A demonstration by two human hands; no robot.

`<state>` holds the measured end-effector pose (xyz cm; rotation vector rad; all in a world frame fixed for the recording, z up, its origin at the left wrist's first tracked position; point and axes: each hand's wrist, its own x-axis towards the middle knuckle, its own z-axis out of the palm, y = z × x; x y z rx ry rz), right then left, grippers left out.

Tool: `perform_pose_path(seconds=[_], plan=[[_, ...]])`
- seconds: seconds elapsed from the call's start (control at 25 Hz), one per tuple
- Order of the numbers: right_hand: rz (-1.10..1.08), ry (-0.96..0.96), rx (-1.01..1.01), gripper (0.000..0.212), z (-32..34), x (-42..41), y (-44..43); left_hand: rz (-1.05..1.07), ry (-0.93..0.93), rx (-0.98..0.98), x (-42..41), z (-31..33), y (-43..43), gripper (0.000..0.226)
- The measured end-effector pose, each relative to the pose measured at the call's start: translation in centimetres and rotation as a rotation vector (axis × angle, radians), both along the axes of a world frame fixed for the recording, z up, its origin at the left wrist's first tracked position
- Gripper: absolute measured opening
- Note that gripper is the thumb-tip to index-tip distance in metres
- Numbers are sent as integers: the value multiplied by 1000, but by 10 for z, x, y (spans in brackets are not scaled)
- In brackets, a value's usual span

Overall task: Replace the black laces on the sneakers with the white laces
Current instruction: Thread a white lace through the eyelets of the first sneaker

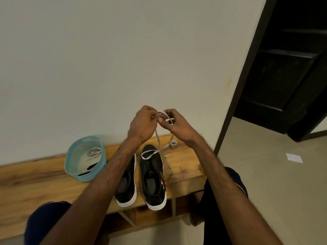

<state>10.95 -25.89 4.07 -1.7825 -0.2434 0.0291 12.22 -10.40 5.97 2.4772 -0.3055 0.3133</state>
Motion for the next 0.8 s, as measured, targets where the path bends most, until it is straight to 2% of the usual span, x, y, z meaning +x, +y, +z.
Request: perform_pose_path(seconds=[0.08, 0.12, 0.2, 0.24, 0.32, 0.36, 0.4, 0.44, 0.52, 0.56, 0.6, 0.64, 0.72, 0.8], plan=[[96, 53, 83, 32, 0, -4, 8, 18, -33, -82, -3, 10, -2, 33], [156, 62, 137, 27, -3, -6, 9, 23, -14, -232, -3, 17, -3, 36], [221, 62, 171, 32, -15, -9, 6, 109, 130, -643, 0, 34, 5, 40], [232, 76, 157, 35, -23, -10, 3, 194, 210, -786, 3, 38, 16, 39], [228, 112, 89, 35, -43, -11, -4, 369, 332, -890, 8, 27, 46, 33], [213, 116, 37, 36, -52, -11, -7, 426, 359, -854, 7, 16, 61, 29], [196, 114, -15, 36, -58, -11, -9, 446, 353, -680, 4, 4, 73, 29], [184, 105, -64, 36, -62, -12, -9, 392, 342, -424, 0, -9, 81, 35], [193, 80, -155, 35, -60, -12, -5, 96, 403, 4, -10, -30, 79, 57], [218, 73, -190, 35, -55, -12, -1, -58, 419, 142, -14, -34, 69, 66], [258, 72, -204, 35, -48, -12, 4, -166, 398, 269, -18, -37, 56, 68], [298, 74, -205, 36, -42, -11, 7, -232, 351, 390, -21, -37, 43, 59], [338, 73, -224, 40, -31, -8, 7, -252, 270, 499, -22, -33, 31, 27], [337, 90, -252, 41, -26, -5, -6, -211, 192, 477, -18, -29, 44, 33]])
